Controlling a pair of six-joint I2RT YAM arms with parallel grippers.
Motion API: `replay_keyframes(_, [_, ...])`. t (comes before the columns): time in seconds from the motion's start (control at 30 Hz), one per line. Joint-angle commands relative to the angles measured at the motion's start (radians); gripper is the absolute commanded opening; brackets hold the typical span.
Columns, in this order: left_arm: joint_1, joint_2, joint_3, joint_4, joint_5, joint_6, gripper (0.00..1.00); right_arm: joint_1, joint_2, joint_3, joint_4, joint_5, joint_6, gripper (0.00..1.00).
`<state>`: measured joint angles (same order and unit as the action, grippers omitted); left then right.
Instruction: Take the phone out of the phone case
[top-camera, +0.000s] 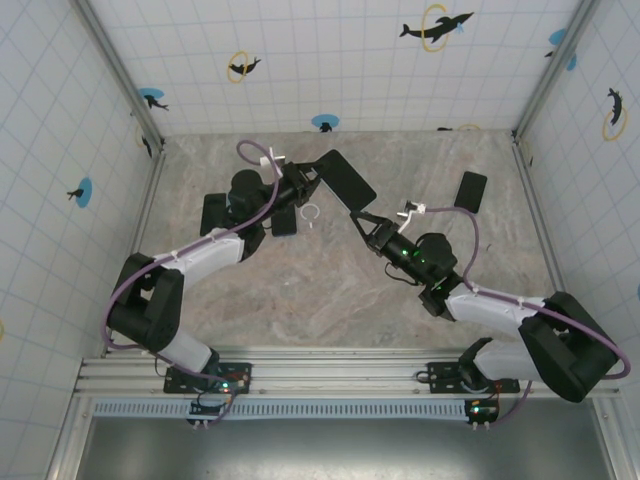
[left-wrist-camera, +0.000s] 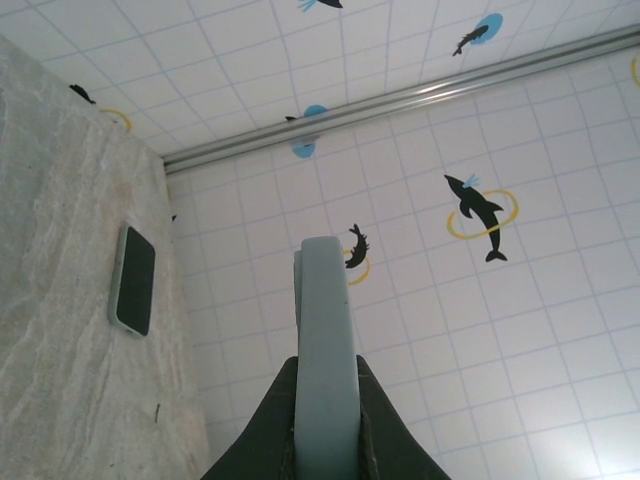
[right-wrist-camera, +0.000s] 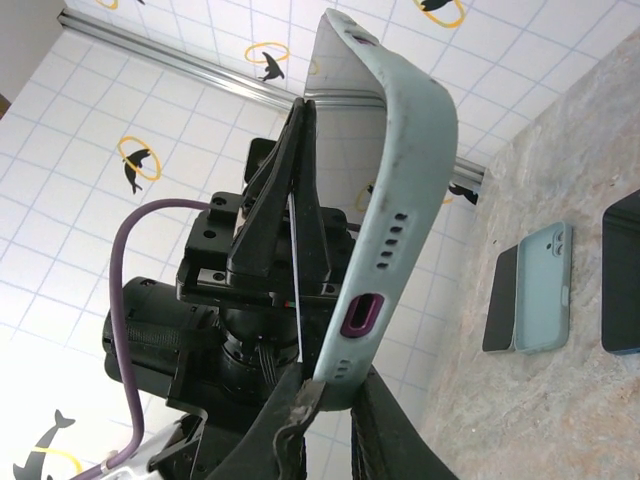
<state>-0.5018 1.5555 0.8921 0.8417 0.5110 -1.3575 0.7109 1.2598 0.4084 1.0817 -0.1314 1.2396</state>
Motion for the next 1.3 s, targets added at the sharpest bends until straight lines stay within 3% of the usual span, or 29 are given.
replay_keyframes(0.0, [-0.005,-0.055,-0.007,0.151,0.027,-0.095,0.06,-0.009,0.006,0.019,-0.025,-0.011,-0.082,0.07])
replay_keyframes(0.27, [-0.027,-0.047,-0.012,0.324,0.042,-0.290,0.04,-0.032,0.029,0.012,-0.049,-0.062,-0.279,0.02])
replay_keyframes(0.6, [-0.061,-0.054,0.020,0.324,0.057,-0.342,0.03,-0.073,0.026,0.044,-0.216,-0.056,-0.481,0.00])
replay_keyframes(1.03, [-0.069,-0.038,0.031,0.314,0.054,-0.336,0.03,-0.103,-0.004,0.042,-0.272,-0.061,-0.534,0.00])
replay_keyframes(1.1, [-0.069,-0.041,0.032,0.286,0.056,-0.310,0.03,-0.106,-0.010,0.044,-0.266,-0.074,-0.531,0.03])
replay_keyframes(1.27, [-0.054,-0.059,0.057,0.102,0.084,-0.134,0.02,-0.135,-0.034,0.048,-0.269,-0.138,-0.548,0.25])
